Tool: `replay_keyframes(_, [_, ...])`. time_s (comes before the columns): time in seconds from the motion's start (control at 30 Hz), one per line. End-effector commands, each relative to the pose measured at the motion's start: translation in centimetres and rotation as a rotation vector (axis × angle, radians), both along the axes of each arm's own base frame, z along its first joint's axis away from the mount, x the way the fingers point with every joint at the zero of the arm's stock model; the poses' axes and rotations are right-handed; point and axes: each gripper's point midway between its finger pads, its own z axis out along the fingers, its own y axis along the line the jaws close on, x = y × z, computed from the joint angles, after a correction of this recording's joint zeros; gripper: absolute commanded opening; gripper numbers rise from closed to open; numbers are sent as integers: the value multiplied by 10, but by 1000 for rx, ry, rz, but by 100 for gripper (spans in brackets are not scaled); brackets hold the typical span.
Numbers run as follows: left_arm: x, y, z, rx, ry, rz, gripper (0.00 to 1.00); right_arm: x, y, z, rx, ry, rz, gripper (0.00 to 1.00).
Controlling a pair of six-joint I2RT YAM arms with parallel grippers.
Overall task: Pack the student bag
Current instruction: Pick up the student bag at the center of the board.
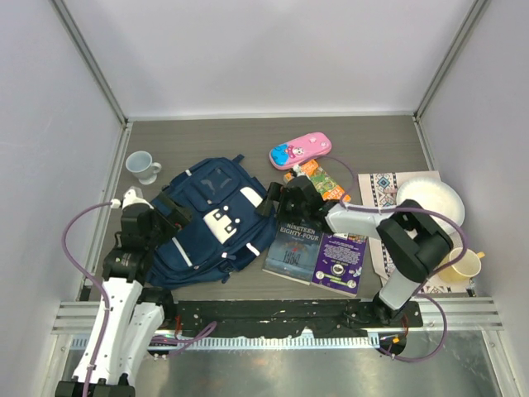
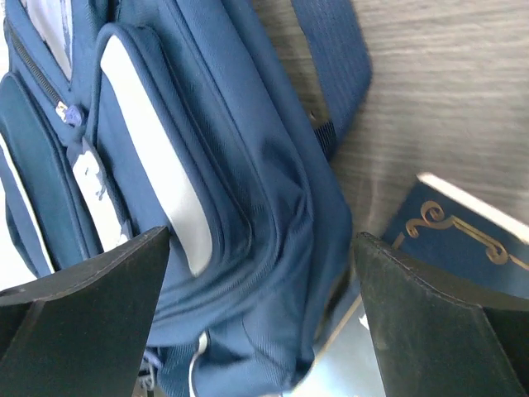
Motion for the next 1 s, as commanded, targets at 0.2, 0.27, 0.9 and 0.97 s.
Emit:
replay_keyframes(0.2, [-7,-6,7,6,-22,-54,100,13,26,-42,-2,50,0,95])
replay_keyframes(0.27, [-7,-6,6,6,-22,-60,100,14,30,-43,26,58,-13,73])
replay_keyframes(0.9, [-14,-34,79,4,-204,-274,100,14,-79,122,201,-341,-395,1])
replay_keyframes(0.97, [-16,-38,87,-7,-232,-290,100,10,-110,142,220,-388,-513,1])
